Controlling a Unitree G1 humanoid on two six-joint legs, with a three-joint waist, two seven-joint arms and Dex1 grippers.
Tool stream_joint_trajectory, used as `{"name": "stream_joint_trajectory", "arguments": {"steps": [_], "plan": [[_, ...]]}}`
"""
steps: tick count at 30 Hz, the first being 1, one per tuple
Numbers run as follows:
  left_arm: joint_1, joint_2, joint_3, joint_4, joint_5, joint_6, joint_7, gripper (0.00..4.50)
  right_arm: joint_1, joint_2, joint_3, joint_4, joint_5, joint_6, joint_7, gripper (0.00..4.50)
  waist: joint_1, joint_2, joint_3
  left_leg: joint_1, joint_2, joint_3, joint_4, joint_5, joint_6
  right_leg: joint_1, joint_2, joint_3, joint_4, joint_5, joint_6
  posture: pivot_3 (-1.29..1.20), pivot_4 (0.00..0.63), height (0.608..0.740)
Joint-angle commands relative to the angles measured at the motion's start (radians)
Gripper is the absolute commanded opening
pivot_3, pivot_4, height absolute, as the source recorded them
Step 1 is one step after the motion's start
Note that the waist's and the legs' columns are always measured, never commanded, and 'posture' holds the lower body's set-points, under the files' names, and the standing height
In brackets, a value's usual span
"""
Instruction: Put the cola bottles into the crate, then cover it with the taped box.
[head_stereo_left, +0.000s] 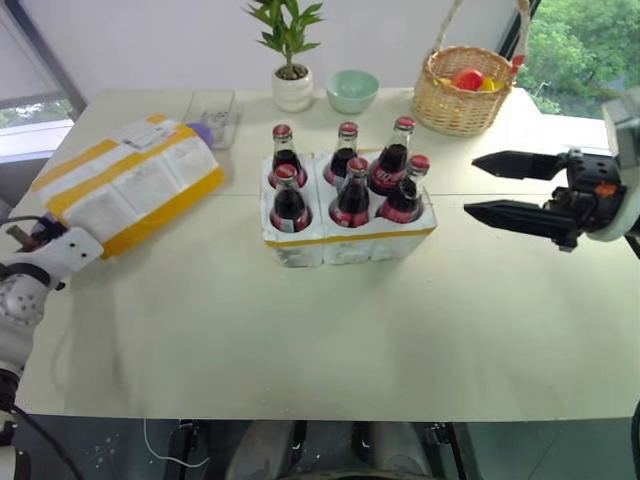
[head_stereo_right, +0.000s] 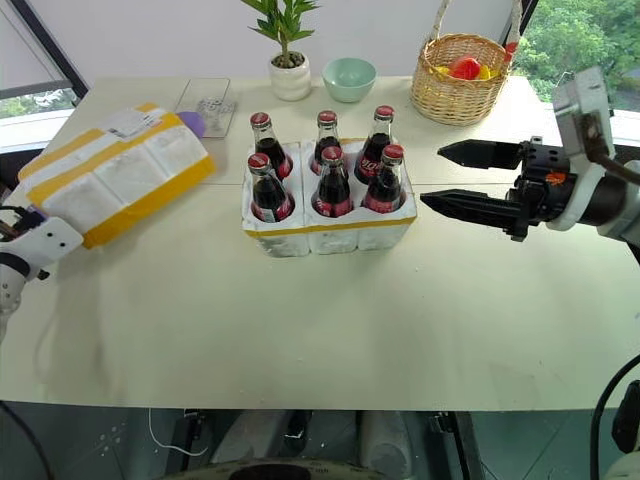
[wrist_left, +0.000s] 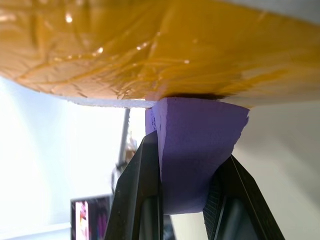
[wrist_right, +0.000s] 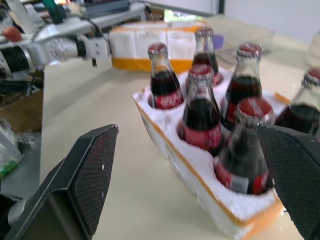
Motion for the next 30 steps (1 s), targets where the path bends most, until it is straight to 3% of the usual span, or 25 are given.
{"name": "stream_joint_trajectory", "arguments": {"steps": [1,9,14,21,30], "plan": [[-0.070,0.080,0.096,-0.176,-0.068,0.012,-0.077,0.43,0.030,-0.051,-0.041,-0.003,-0.034,-0.043,0.042,4.50,0.001,0.000,0.000,0.000,0.000,0.000,0.000,0.000,0.000,0.000,0.000,0.000,0.000,0.000,0.000,0.00,0.150,0.732],[-0.223,0.166,0.134,-0.433,-0.178,0.128,-0.309,0.43,0.078,-0.053,-0.060,0.024,-0.068,-0.072,0.041,4.50,-0.004,0.001,0.000,-0.001,0.000,0.000,0.000,0.000,0.000,-0.002,0.000,0.000,0.000,0.000,0.000,0.00,0.150,0.732],[-0.425,0.124,0.009,-0.683,-0.244,0.339,-0.494,0.43,0.102,-0.028,-0.059,0.038,-0.087,-0.100,0.023,4.50,0.001,0.000,0.000,-0.002,0.000,0.000,0.002,0.002,0.003,-0.001,0.001,-0.001,0.001,0.000,0.000,0.00,0.150,0.732],[-0.508,0.057,-0.141,-0.861,-0.209,0.468,-0.604,0.43,0.097,-0.007,-0.053,0.052,-0.101,-0.115,0.000,4.50,-0.004,0.000,0.000,-0.002,0.000,0.000,0.003,0.002,0.003,0.000,0.002,0.000,0.001,0.000,0.000,0.00,0.150,0.732],[-0.462,-0.004,-0.256,-0.911,-0.069,0.443,-0.619,0.43,0.124,0.010,-0.083,0.041,-0.093,-0.116,-0.029,4.50,0.001,0.000,0.000,-0.002,0.000,0.000,0.004,0.002,0.003,0.000,0.002,0.000,0.000,0.000,0.000,0.00,0.150,0.732]]}}
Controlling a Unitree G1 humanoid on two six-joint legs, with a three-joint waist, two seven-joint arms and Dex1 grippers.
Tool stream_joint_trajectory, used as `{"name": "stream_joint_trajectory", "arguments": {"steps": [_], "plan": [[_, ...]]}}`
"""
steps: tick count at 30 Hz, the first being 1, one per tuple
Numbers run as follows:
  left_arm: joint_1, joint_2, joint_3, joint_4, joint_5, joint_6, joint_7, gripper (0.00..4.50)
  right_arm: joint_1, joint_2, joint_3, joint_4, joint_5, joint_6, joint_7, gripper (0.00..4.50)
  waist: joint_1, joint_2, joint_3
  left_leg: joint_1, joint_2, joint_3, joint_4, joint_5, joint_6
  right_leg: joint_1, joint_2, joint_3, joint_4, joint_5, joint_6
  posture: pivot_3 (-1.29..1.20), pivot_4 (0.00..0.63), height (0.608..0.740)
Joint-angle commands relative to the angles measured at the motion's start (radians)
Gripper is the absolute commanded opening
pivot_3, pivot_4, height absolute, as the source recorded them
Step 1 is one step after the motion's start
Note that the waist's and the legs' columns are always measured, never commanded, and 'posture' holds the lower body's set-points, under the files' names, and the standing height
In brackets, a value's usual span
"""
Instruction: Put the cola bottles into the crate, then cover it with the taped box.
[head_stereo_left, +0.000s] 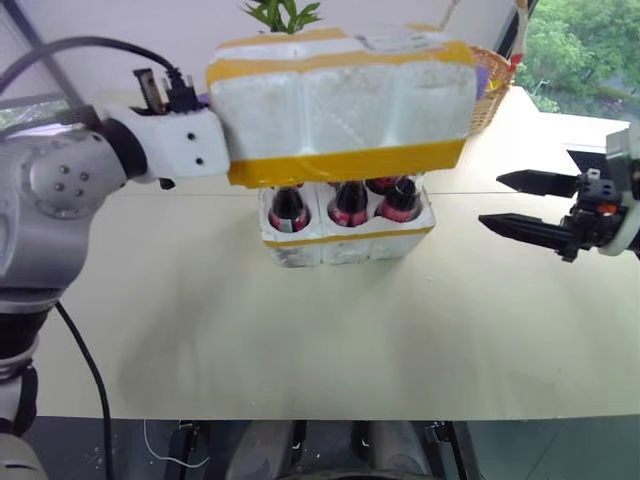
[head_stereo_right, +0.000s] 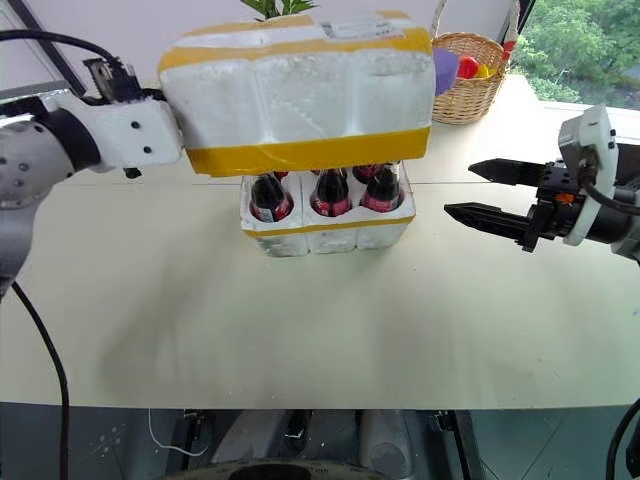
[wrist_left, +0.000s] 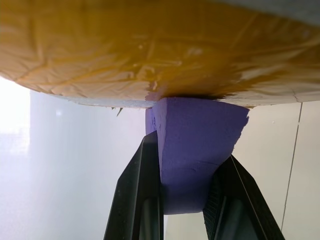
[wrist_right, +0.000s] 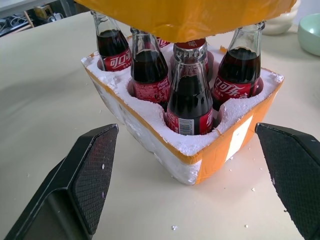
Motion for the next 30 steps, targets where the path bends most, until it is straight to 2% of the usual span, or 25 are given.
{"name": "stream_joint_trajectory", "arguments": {"steps": [1,4,6,7,12,18,23,25,27,28,30], "plan": [[0.007,-0.027,-0.026,-0.020,0.066,-0.028,0.018,0.43,0.004,0.005,-0.055,-0.023,0.014,-0.014,-0.012,4.50,0.001,0.000,0.000,0.000,0.000,0.000,0.000,0.000,0.000,0.000,0.000,0.000,0.000,0.000,0.000,0.00,0.150,0.732],[0.000,-0.055,-0.053,0.007,0.121,-0.069,0.038,0.43,0.012,0.009,-0.063,-0.028,0.018,-0.016,-0.019,4.50,0.000,0.000,0.000,0.000,0.000,0.000,0.001,0.000,0.000,0.001,0.000,0.000,0.000,0.000,0.000,0.00,0.150,0.732],[0.000,-0.067,-0.061,0.020,0.142,-0.085,0.039,1.45,0.015,0.011,-0.067,-0.030,0.021,-0.016,-0.023,4.50,-0.001,0.000,0.000,0.000,0.000,0.000,0.001,0.000,0.000,0.001,0.000,0.000,0.000,0.000,0.000,0.00,0.150,0.732],[0.001,-0.075,-0.062,0.023,0.150,-0.091,0.040,1.79,0.016,0.013,-0.069,-0.030,0.022,-0.016,-0.023,4.50,-0.001,0.000,0.000,0.000,0.000,0.000,0.000,0.000,0.000,0.000,0.000,0.000,0.000,0.000,0.000,0.00,0.150,0.732],[0.061,-0.101,-0.045,0.005,0.167,-0.094,0.031,4.43,0.013,0.021,-0.079,-0.030,0.027,-0.010,-0.035,4.50,-0.002,0.000,0.000,0.000,0.000,0.000,0.000,0.000,0.000,0.000,0.000,0.000,0.000,0.000,0.000,0.00,0.150,0.732],[0.272,-0.049,0.103,-0.038,0.110,-0.087,0.001,4.43,0.032,0.015,-0.091,-0.021,0.025,-0.011,-0.030,4.50,-0.003,0.000,0.000,0.000,0.000,0.000,0.000,0.000,0.000,0.000,0.000,0.000,0.000,0.000,0.000,0.00,0.150,0.732],[0.478,-0.015,0.251,0.046,-0.017,-0.170,-0.045,4.43,0.038,0.009,-0.081,-0.003,0.012,-0.021,-0.018,4.50,-0.001,0.001,0.000,0.001,0.000,0.000,-0.001,0.000,0.000,0.000,0.000,0.000,0.000,0.000,0.000,0.00,0.150,0.732],[0.496,-0.072,0.348,0.120,-0.199,-0.079,-0.118,4.43,0.041,0.004,-0.068,0.011,-0.004,-0.030,-0.006,4.50,0.002,0.001,0.000,0.001,0.000,0.000,0.000,0.000,0.000,0.001,0.000,0.000,0.000,0.000,0.000,0.00,0.150,0.732],[0.495,-0.101,0.402,0.161,-0.317,-0.026,-0.164,4.43,0.043,0.001,-0.062,0.020,-0.014,-0.037,0.003,4.50,0.003,0.000,0.000,0.001,0.000,-0.001,0.000,0.000,0.000,0.002,0.000,-0.001,0.000,0.000,0.000,0.00,0.150,0.732],[0.477,-0.101,0.472,0.183,-0.469,0.103,-0.250,4.43,0.057,-0.007,-0.067,0.028,-0.019,-0.038,0.020,4.50,0.002,0.000,0.000,0.001,0.000,-0.001,0.001,0.000,0.000,0.002,0.000,-0.001,0.000,0.000,0.000,0.00,0.150,0.732],[0.445,-0.036,0.616,0.251,-0.782,0.397,-0.469,4.43,0.090,-0.028,-0.078,0.047,-0.038,-0.048,0.063,4.50,-0.001,0.000,0.000,0.001,0.000,-0.001,0.001,-0.001,0.001,0.002,0.000,-0.001,0.000,0.000,0.000,0.00,0.150,0.732]]}}
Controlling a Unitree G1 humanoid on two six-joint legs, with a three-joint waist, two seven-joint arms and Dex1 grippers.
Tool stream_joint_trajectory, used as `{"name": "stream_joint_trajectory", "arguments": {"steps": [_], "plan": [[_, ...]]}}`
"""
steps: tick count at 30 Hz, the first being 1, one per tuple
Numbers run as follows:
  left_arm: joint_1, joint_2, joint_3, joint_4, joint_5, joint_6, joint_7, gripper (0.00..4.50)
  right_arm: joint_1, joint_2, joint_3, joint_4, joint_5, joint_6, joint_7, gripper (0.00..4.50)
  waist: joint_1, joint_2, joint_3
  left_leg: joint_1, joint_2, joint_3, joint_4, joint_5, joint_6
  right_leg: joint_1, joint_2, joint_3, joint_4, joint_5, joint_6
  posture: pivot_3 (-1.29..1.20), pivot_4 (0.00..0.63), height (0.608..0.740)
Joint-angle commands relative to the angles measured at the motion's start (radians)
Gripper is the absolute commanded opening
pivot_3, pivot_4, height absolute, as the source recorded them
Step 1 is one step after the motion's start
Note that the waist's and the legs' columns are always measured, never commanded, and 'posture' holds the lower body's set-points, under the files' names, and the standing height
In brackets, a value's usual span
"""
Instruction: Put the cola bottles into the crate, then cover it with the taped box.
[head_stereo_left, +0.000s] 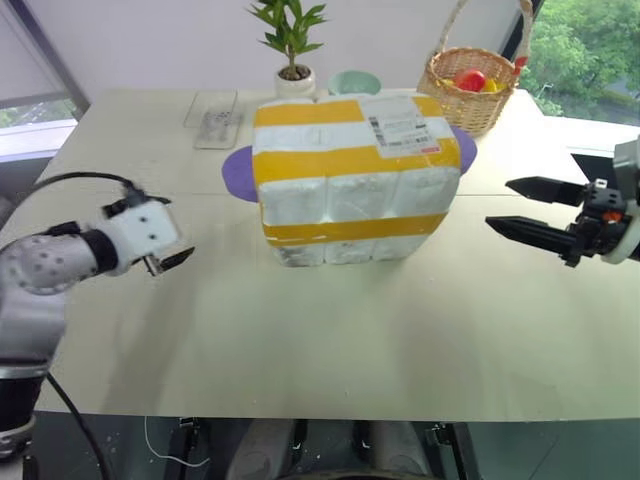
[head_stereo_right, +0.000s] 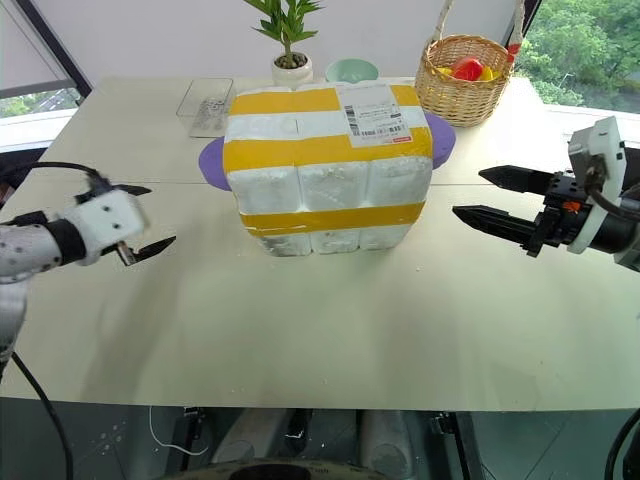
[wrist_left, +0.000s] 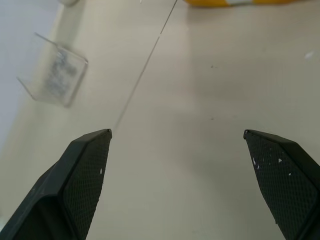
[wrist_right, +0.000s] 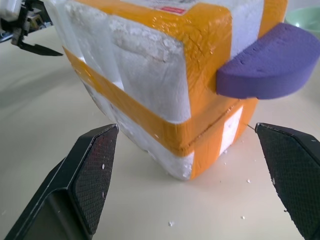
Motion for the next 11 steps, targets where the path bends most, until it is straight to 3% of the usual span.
{"name": "stream_joint_trajectory", "arguments": {"steps": [1,5,11], "plan": [[-0.071,0.101,0.258,0.093,-0.485,0.399,-0.321,4.43,0.040,-0.052,-0.036,0.031,-0.026,-0.036,0.070,4.50,-0.005,-0.001,0.000,0.000,0.000,0.000,0.000,0.000,0.000,-0.001,0.000,0.000,0.001,0.000,0.000,0.00,0.150,0.732],[-0.085,0.210,0.274,0.175,-0.583,0.482,-0.428,4.43,0.065,-0.077,-0.024,0.058,-0.058,-0.075,0.116,4.50,-0.011,0.002,0.000,0.000,0.000,0.000,-0.001,0.000,0.000,-0.001,0.001,0.000,0.000,0.000,0.000,0.00,0.150,0.732],[-0.083,0.257,0.211,0.195,-0.565,0.408,-0.450,4.43,0.046,-0.060,0.005,0.072,-0.083,-0.100,0.118,4.50,-0.011,0.004,-0.001,0.004,0.001,0.001,-0.002,0.000,-0.001,0.003,0.000,0.001,0.000,0.000,0.000,0.00,0.150,0.732]]}}
